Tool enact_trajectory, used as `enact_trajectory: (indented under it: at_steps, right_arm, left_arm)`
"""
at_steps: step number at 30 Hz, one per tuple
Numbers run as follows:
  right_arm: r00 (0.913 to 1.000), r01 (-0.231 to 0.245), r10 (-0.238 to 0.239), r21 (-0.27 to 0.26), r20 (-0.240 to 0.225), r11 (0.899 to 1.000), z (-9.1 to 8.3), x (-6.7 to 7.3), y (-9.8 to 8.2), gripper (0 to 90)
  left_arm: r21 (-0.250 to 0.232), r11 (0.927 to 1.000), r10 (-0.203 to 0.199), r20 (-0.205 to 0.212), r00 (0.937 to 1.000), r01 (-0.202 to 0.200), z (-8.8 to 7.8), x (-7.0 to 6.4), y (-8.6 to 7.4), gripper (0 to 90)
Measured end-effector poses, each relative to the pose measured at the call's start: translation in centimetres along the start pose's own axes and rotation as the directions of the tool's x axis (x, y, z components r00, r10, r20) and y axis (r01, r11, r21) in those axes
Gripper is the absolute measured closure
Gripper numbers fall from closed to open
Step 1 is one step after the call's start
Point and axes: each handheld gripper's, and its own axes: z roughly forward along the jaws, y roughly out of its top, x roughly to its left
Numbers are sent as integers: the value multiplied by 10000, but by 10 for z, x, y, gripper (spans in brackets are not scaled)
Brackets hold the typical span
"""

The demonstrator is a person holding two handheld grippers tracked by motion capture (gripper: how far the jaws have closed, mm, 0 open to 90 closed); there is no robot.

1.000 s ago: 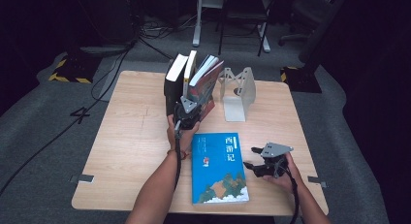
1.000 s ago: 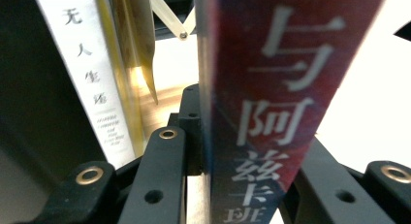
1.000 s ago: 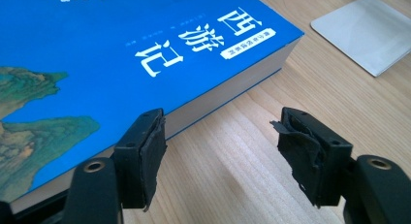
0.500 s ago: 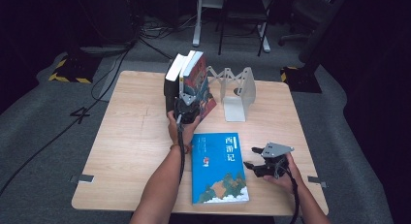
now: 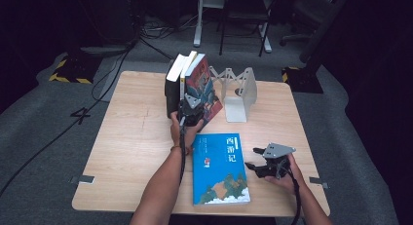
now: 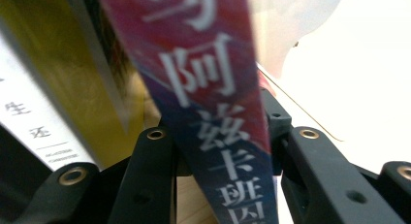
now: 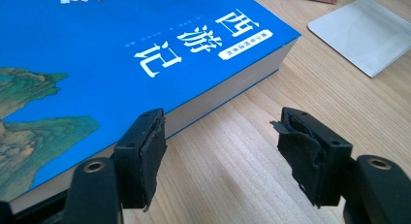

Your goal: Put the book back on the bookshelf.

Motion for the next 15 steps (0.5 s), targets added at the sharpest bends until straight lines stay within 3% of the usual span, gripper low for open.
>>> enact_trajectory:
  at_steps: [3, 5, 7, 9, 12, 14, 15]
  right_arm:
    - [10000, -3, 2, -45, -36, 10000, -1, -1, 1, 344]
    - [10000, -34, 34, -59, -40, 10000, 0, -1, 0, 344]
    - [10000, -61, 61, -86, -54, 9999, -1, -2, 0, 344]
    - [10000, -50, 49, -104, -60, 9999, -1, -2, 0, 344]
    - [10000, -72, 71, -158, -65, 9998, -2, -2, 0, 345]
    - [10000, -48, 47, -131, -65, 9999, -2, -1, -1, 344]
    - [10000, -45, 44, -132, -80, 9999, -2, -1, -1, 344]
  left_arm:
    - [-203, 9988, 433, -120, 9990, -435, 2, -10, 2, 688]
    - [-345, 9981, 514, -144, 9986, -519, 3, -13, 3, 704]
    - [-355, 9921, 1191, -318, 9924, -1202, 4, -16, 4, 714]
    - [-301, 9804, 1932, -528, 9797, -1949, 4, -20, 5, 715]
    - [-318, 9770, 2079, -730, 9754, -2106, 5, -21, 4, 739]
    - [-259, 9685, 2433, -1161, 9630, -2478, 6, -22, 1, 742]
    - [-269, 9715, 2305, -1240, 9652, -2354, 6, -21, 1, 742]
